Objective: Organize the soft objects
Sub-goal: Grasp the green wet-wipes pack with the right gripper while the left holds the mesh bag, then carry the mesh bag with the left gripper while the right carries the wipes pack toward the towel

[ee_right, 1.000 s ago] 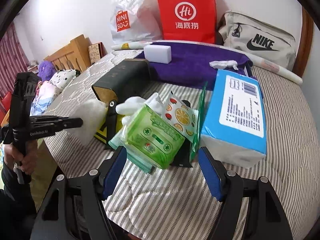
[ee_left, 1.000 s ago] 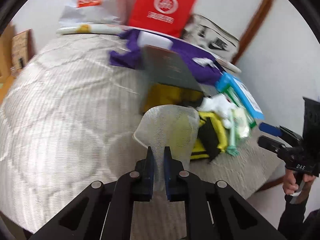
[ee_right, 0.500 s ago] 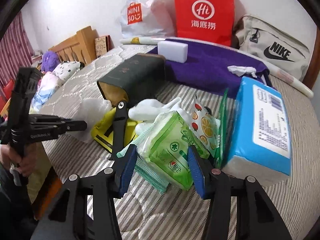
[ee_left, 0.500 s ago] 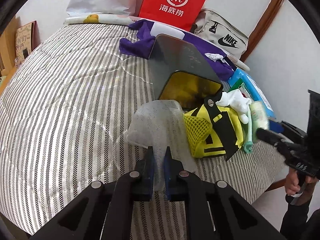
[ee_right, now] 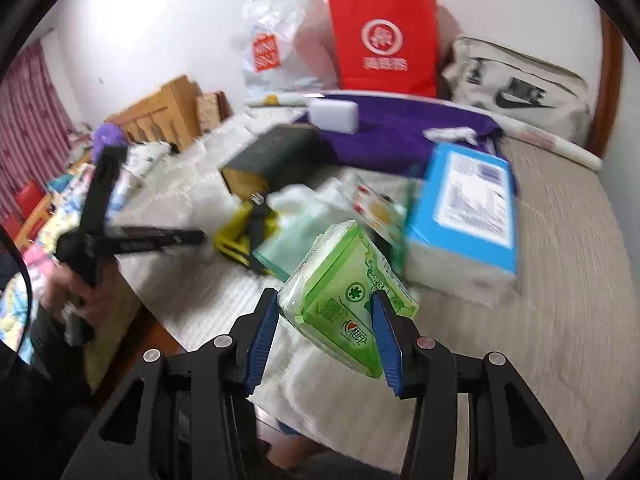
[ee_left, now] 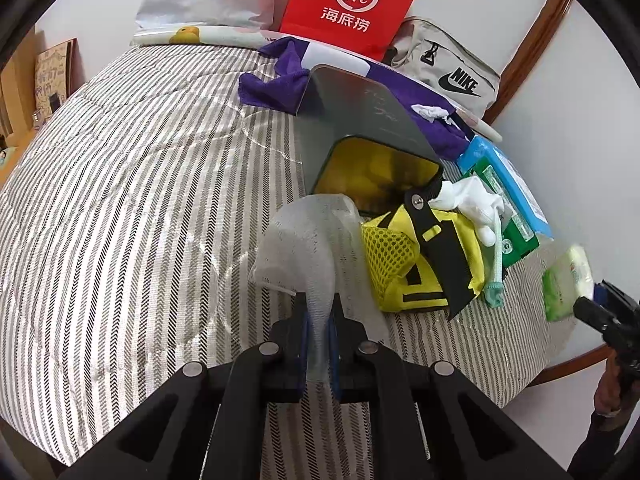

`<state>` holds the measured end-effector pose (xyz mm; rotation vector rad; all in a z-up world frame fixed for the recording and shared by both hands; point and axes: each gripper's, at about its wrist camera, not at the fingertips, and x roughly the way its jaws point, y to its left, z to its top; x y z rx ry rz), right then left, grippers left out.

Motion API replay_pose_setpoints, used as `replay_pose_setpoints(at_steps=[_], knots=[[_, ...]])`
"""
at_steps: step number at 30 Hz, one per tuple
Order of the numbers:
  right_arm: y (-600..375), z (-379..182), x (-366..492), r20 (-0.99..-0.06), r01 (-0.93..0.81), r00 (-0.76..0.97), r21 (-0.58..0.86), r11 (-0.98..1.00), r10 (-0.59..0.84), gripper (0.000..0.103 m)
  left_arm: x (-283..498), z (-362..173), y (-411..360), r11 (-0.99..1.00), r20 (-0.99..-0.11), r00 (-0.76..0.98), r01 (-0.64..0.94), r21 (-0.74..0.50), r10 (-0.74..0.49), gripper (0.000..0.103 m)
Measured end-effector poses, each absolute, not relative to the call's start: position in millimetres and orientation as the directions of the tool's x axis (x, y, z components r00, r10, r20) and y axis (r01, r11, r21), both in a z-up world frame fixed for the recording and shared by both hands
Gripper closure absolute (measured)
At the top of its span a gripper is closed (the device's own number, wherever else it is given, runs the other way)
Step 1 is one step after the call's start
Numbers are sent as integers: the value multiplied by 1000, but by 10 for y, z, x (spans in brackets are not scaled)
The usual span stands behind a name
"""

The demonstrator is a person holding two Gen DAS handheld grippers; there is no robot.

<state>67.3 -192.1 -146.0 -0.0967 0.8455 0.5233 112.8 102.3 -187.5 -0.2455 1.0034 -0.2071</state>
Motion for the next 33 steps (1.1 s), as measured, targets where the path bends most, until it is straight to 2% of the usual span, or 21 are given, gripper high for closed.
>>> replay_pose_setpoints(at_steps=[4,8,10,12,13,33], knots=[[-2217,-1617,711,-765,-384,565,88,919,309,56,1144,-1874,987,960,-809,526,52,-277,-262,92],[-2308,-1788,806,-784,-350,555,83,933,278,57,1177,-1867,924,961,-804,535,55,-272,-259,83],[-2300,-1835,823,-779,-356,556,92,930,290,57,1187,-1865,883,967,-804,544,54,-251,-239,83],[-2275,-1853,829,-777,-361,560,84,929,288,57,1191,-1864,857,970,-803,551,61,-234,-228,87],[-2268,-1853,829,-775,-362,562,84,928,290,58,1198,-1873,850,972,-807,547,62,-227,-223,94],[-2345,-1508,806,-730,-383,587,129,915,349,59,1003,-1309,879,932,-725,600,105,-347,-338,96]])
